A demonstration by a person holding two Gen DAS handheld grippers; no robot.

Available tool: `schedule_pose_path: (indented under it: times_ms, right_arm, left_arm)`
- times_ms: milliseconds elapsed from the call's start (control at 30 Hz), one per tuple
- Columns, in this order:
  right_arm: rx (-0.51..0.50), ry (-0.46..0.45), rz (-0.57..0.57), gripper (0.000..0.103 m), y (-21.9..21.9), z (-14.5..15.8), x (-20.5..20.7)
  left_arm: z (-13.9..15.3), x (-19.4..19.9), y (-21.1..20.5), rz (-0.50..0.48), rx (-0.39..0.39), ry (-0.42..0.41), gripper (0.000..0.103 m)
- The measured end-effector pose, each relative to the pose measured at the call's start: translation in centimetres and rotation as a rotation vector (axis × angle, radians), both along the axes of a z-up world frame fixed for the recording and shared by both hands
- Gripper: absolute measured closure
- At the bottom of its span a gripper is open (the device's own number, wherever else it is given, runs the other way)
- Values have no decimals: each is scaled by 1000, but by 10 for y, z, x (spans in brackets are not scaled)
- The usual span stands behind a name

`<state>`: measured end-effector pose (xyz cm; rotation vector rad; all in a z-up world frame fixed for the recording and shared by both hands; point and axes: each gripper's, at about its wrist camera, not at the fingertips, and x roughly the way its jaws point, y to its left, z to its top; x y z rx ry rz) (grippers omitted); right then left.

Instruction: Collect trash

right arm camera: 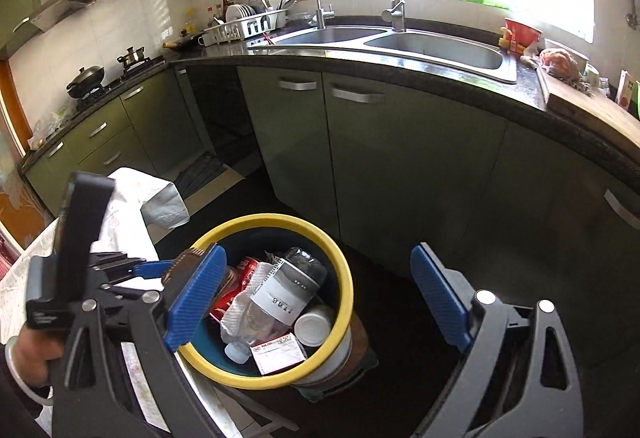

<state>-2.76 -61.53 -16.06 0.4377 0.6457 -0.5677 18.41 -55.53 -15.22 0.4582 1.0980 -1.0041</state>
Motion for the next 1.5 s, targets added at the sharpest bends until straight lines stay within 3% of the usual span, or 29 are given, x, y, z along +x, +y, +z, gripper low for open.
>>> schedule_pose_path:
  times_ms: [233,300,367,467,533,700,833,900,1000,1167,1267,1400,1500]
  right_arm:
    - [5,-2,3,14,2,2,3]
    - [2,-11,2,14,4,5,1]
    - [-5,-25,1,14,4,9,-2]
    - [-13,-42,-2,13,5,13,-5]
    - [-17,-45,-4,12,6,13,-6]
    - [27,-35,48,11,10,-2,2]
    - [34,-16,146,11,30,-15,21]
    - [32,-9,200,11,44,-19,30]
    - [44,-16,290,10,72,-19,40]
    - [-39,-68,414,6,131,-4,33]
    - [-88,-66,452,6,160,3,29]
    - [-92,-100,465,6,184,20,16]
    - [-114,-97,454,6,200,25,5]
  left_arm:
    - [-19,14,-14,16,35,37,42]
    - [-22,14,-20,16,37,30,29]
    - [-19,10,-15,14,25,20,26]
    - [-1,5,8,7,-52,39,24]
    - [19,0,39,22,-147,23,19]
    - [72,-27,159,151,-401,-140,4]
    - [88,-48,253,341,-320,-257,4]
    - [94,-68,308,467,-316,-361,4]
    - [102,-102,372,658,-238,-499,4]
    - [103,-126,444,888,-109,-516,4]
    - [101,-130,473,918,-136,-487,4]
    - [112,-154,489,912,-164,-605,4]
    - [126,-171,498,908,-210,-626,4]
